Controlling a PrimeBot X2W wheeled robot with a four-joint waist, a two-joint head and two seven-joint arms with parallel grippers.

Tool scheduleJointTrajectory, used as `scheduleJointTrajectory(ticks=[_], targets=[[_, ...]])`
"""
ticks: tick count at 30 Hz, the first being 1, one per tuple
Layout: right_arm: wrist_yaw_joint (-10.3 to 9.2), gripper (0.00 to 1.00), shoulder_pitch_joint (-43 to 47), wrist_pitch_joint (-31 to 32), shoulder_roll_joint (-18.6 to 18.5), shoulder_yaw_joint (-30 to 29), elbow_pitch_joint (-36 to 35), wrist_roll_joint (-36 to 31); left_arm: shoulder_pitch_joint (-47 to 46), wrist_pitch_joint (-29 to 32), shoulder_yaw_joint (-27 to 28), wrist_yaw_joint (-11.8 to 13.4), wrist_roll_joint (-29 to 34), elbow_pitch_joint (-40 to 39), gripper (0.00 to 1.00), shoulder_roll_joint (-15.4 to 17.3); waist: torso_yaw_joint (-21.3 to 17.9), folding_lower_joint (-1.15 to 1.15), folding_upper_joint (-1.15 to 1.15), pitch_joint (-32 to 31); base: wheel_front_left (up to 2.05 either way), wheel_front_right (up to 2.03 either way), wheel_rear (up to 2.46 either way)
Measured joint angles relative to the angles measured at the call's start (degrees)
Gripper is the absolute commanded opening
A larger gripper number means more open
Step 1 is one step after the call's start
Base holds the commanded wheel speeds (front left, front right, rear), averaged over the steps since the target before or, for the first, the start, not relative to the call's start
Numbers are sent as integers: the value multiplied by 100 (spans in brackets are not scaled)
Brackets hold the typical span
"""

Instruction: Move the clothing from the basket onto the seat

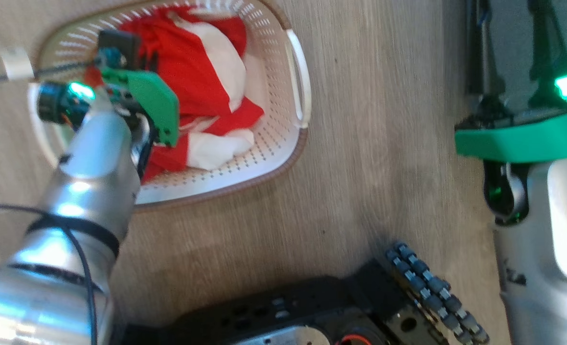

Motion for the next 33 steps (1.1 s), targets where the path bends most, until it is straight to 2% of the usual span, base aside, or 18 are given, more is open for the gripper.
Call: scheduleJointTrajectory(ticks=[2, 7, 11, 23, 33], targets=[[0, 100, 194, 0, 1, -46, 75, -81, 248, -166, 58, -113, -126, -81, 0, -40, 82, 0, 0, -245, 0, 0, 0], [1, 100, 660, 0, 5, -118, 275, -160, 1108, -274, 288, -196, -412, -485, 0, -71, 307, -1, 0, -1001, 0, 0, 0], [0, 100, 1007, 0, 0, -203, 366, -162, 1785, -276, 553, -177, -464, -1440, 0, -37, 498, -1, 0, -1674, 0, 0, 0], [0, 100, 2059, 1, -15, -214, 628, -160, 3996, -280, 1207, 382, 25, -3951, 0, 291, 959, -1, 0, -3607, 0, 0, 0], [0, 100, 2472, 1, -153, -125, 746, -248, 5053, -280, 1536, 555, 267, -4896, 0, 393, 1074, -1, 1, -4618, 0, 0, 0]])
